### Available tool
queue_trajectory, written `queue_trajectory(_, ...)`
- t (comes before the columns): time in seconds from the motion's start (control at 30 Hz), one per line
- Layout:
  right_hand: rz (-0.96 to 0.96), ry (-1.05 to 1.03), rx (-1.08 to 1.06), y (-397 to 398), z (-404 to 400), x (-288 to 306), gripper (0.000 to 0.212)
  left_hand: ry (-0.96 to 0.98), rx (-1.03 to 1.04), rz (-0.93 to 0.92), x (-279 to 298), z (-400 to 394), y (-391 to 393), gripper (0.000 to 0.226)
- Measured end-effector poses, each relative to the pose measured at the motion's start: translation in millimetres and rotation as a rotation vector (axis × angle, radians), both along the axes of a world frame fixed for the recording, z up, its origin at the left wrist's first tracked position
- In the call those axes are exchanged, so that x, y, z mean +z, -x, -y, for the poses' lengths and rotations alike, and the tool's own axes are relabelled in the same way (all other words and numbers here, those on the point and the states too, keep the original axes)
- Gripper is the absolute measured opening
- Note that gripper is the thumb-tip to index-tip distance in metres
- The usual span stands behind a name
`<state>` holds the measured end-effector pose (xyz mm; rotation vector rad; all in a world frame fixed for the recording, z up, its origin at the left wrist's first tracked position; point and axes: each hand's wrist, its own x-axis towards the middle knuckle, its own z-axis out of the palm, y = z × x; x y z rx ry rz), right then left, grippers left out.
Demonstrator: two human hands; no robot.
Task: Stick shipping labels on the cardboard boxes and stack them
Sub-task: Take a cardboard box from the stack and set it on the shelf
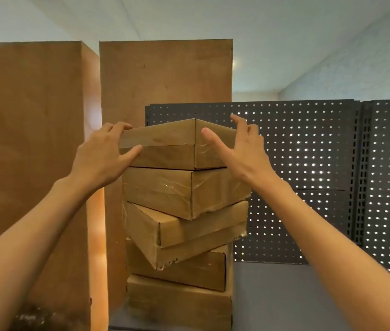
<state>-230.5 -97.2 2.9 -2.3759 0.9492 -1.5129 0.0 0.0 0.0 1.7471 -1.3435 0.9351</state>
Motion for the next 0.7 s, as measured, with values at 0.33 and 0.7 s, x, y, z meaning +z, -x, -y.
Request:
queue_trajectory(0.33,0.357,-0.440,0.028,-53.5,30.7,19.8,0.106,0.077,-0.410,-0.567,9.5,51.7,-49.8,0.070)
queue_trajectory(0.7,0.399,-0.575,0.043,-70.4,50.1,28.8,0.088,0.241,-0.658,-1.100,20.7,101.9,-67.4,0.062)
